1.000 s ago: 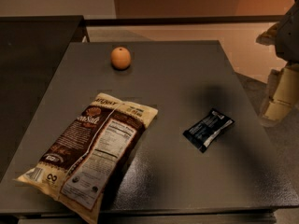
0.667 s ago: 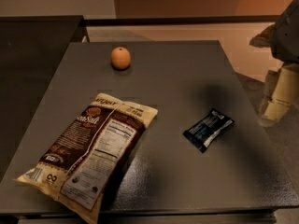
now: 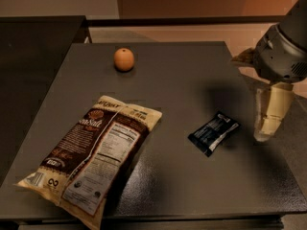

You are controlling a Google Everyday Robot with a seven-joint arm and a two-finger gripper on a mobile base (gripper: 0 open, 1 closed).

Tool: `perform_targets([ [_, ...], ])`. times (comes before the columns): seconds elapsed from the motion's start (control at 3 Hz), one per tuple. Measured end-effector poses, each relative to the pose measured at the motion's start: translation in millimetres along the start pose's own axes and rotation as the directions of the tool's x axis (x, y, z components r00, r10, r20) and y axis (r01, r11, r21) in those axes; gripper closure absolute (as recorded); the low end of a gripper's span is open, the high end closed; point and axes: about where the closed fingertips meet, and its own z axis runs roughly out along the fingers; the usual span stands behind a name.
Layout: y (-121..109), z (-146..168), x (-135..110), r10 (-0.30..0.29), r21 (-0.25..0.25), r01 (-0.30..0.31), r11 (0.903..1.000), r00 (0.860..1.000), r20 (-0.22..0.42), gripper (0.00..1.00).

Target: Move rxbar blueberry near orange

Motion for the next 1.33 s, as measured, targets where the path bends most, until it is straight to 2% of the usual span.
perform_targets([
  [0.33,4.3,26.8,2.1,-0.078,-0.053,0.079,0.9955,0.997,0.028,0.0],
  [0.67,10.7,47.2,6.1,-0.132,-0.109,0.137,0.9846,0.99,0.049,0.0],
  [1.0,15.8,61.2,9.0,-0.165,-0.148,0.173,0.9738,0.984,0.068,0.0],
  [1.33,17.4,69.7,10.7,-0.177,-0.163,0.188,0.9685,0.981,0.078,0.0],
])
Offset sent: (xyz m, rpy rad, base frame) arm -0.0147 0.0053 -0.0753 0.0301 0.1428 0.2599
